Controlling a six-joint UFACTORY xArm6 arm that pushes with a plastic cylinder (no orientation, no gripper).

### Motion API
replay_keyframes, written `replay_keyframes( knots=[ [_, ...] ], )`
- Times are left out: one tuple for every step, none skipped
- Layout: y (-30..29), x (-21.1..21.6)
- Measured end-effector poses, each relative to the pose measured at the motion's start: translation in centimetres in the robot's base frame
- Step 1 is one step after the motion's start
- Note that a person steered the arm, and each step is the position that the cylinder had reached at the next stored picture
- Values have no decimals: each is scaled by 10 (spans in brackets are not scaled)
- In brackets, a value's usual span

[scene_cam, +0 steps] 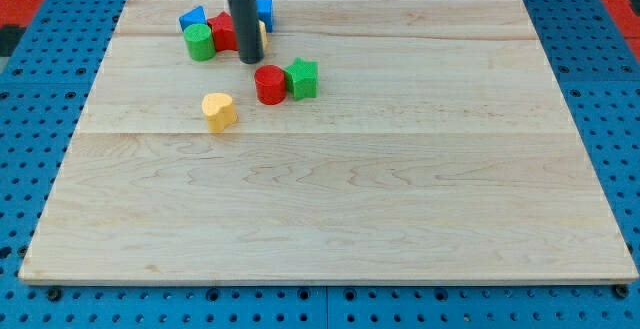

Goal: Push the red circle to the bottom right of the yellow heart

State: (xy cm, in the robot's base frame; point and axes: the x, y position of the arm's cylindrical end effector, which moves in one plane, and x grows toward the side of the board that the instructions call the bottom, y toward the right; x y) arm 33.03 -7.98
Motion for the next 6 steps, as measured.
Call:
replay_keyframes(
  knots=[
    [5,35],
    [3,63],
    [46,57],
    [47,114],
    [48,155],
    [36,174]
  ],
)
